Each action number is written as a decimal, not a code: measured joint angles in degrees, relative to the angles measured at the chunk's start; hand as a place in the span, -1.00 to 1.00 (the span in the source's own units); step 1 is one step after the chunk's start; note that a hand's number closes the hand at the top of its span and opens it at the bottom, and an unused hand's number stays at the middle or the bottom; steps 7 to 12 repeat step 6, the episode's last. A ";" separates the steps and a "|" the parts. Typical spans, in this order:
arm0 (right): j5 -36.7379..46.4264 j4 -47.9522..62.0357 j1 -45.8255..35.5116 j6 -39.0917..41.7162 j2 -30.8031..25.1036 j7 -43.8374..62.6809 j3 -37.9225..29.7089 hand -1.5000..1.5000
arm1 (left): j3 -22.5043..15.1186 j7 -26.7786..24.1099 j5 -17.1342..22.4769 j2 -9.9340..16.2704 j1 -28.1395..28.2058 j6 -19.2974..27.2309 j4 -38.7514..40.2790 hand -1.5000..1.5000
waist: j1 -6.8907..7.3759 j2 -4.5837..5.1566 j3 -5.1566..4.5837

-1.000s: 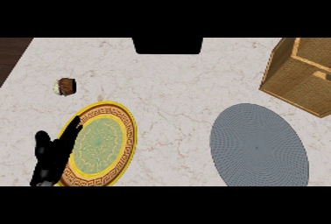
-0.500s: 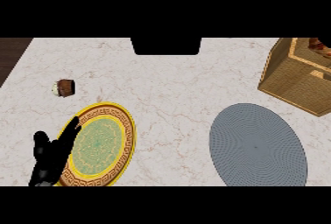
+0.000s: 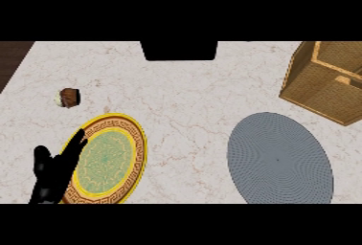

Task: Pick the croissant from the placemat and place it in the basket

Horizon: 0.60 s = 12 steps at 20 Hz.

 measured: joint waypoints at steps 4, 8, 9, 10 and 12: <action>-1.79 -5.56 3.68 -0.29 -0.88 2.63 -1.95 -1.00 | 0.19 -0.35 -0.44 -0.48 0.59 0.64 -0.24 0.00 | -0.51 -0.19 -0.03; -3.37 -8.16 6.51 1.09 -2.40 2.96 -3.54 -1.00 | 0.48 -0.73 -0.47 -0.42 0.91 0.59 -0.03 0.00 | -0.95 -0.32 0.03; -3.37 -8.16 6.51 1.09 -2.40 2.96 -3.54 -1.00 | 0.48 -0.73 -0.47 -0.42 0.91 0.59 -0.03 0.00 | -0.95 -0.32 0.03; -3.37 -8.16 6.51 1.09 -2.40 2.96 -3.54 -1.00 | 0.48 -0.73 -0.47 -0.42 0.91 0.59 -0.03 0.00 | -0.95 -0.32 0.03; -3.37 -8.16 6.51 1.09 -2.40 2.96 -3.54 -1.00 | 0.48 -0.73 -0.47 -0.42 0.91 0.59 -0.03 0.00 | -0.95 -0.32 0.03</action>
